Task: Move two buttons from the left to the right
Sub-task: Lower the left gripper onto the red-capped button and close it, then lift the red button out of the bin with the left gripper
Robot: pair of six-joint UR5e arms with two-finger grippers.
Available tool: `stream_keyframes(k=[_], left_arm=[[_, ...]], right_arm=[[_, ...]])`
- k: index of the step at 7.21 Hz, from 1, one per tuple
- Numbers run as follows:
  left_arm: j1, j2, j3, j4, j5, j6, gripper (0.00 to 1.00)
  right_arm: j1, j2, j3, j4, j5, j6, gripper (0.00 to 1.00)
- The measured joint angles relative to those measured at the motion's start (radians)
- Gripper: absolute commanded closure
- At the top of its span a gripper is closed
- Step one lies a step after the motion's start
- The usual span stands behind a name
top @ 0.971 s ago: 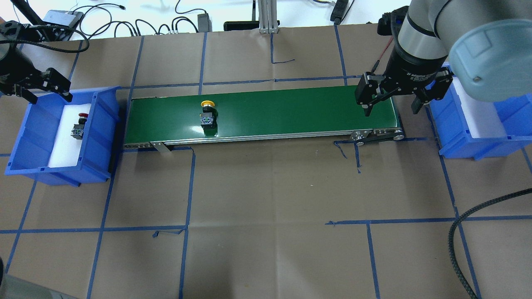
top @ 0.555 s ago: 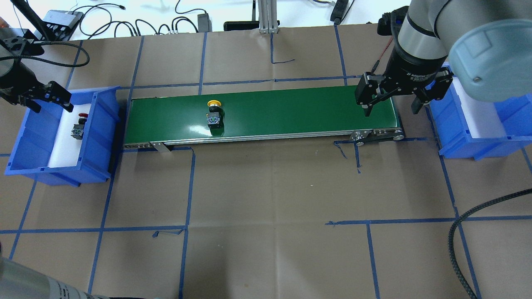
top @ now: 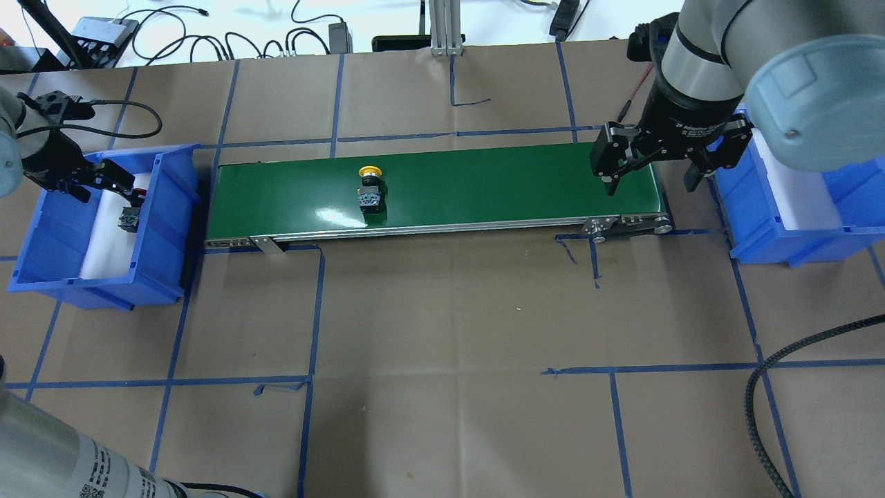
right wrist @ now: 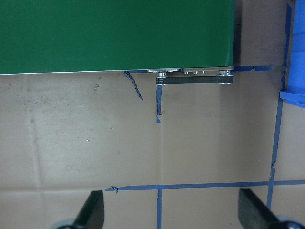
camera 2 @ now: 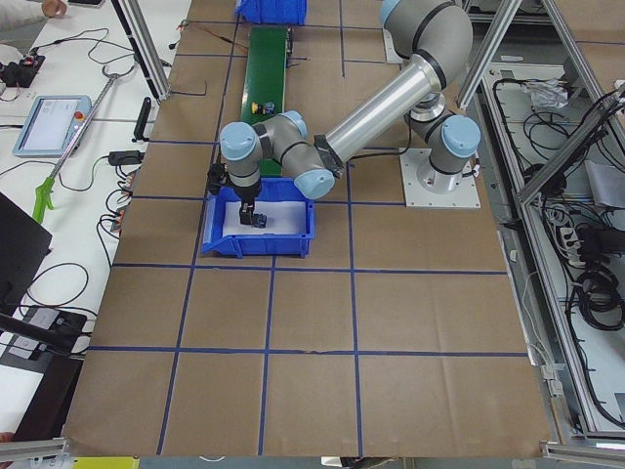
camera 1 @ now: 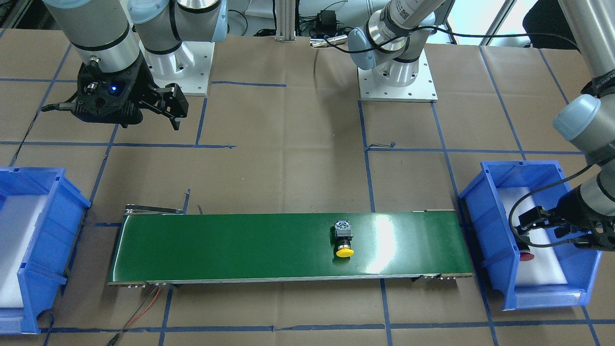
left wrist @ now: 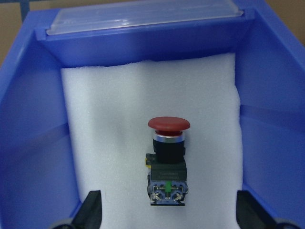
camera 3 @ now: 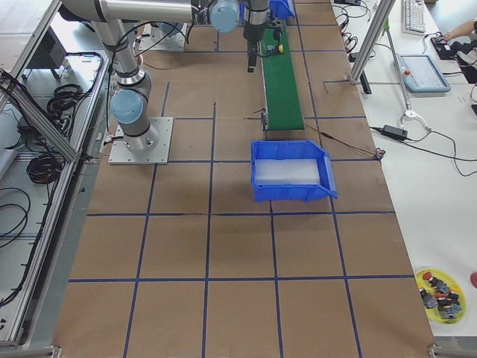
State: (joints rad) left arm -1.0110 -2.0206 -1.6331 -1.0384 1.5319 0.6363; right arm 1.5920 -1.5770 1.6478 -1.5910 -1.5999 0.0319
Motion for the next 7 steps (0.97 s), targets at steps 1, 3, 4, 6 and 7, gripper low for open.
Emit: stream_keyframes(k=[1,3,4,6,7], left_arm=[[0.001,-0.003,-0.041,0.066,0.002,0.002,0.01],[0.002,-0.015,-0.082,0.144,0.004,0.002,0.01],[0.002,-0.034,-0.078,0.153,0.003,0.002,0.01],[0.001,-0.065,-0.070,0.158,-0.002,0.002,0.14],[0.000,-0.068,-0.068,0.159,-0.003,0.000,0.43]], right_arm=[[-0.001,0.000,0.001,-0.001,0.000,-0.001,0.00],[-0.001,0.000,0.002,-0.001,0.000,-0.001,0.00],[-0.001,-0.001,0.001,0.000,-0.001,-0.001,0.00],[-0.001,0.000,0.001,0.000,-0.001,-0.001,0.00],[-0.001,0.000,0.002,0.000,-0.001,-0.001,0.00]])
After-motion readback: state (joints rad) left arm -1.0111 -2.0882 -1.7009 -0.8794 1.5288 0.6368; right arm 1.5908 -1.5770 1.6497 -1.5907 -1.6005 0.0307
